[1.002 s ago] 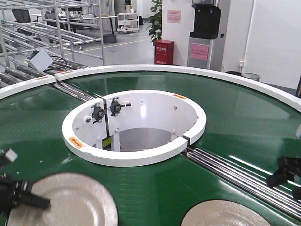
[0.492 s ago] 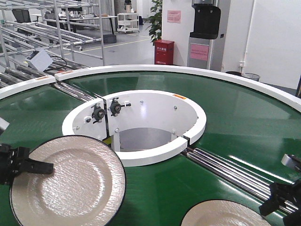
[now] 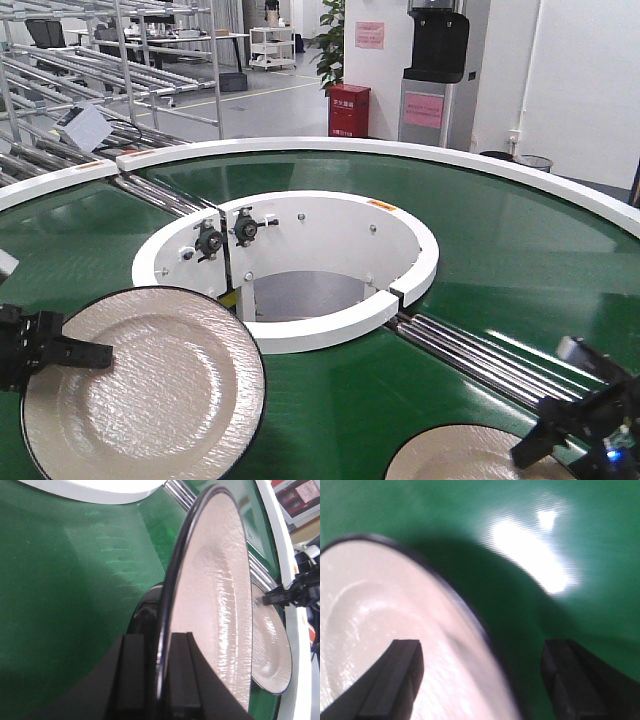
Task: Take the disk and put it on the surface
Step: 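Grip each plate rim and lift both plates upright off the belt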
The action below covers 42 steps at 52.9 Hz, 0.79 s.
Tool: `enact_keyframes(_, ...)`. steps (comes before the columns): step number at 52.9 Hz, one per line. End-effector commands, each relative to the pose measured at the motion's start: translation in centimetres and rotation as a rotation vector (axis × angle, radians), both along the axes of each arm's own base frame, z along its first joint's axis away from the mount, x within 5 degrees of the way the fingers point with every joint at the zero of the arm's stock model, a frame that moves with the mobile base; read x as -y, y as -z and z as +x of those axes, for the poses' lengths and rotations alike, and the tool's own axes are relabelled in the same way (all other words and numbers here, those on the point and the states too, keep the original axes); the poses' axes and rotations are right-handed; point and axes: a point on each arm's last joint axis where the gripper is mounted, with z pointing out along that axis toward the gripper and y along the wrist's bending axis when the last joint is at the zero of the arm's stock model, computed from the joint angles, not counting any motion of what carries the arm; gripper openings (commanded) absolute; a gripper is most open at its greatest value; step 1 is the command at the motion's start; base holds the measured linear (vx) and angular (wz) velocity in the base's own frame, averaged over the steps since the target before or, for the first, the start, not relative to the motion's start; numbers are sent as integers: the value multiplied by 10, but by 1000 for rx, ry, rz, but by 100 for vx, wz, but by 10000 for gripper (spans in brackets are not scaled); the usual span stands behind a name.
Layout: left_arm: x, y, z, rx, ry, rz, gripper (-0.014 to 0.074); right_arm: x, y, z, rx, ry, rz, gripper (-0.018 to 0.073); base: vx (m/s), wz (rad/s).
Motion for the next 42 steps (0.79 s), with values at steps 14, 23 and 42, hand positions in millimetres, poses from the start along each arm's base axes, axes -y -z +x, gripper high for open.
enact_keyframes(14, 7, -36, -4, 100, -13, -105, -9, -28, -13, 5, 20, -60, 29, 102, 0, 0)
enact_keyframes(23, 7, -36, -4, 99, -13, -106, -9, -33, -24, 4, 8, -18, 111, -14, 0, 0)
enact_keyframes(42, 12, -40, -8, 53, 21, -187, -9, -53, -119, -3, 265, 125, 448, -9, 0, 0)
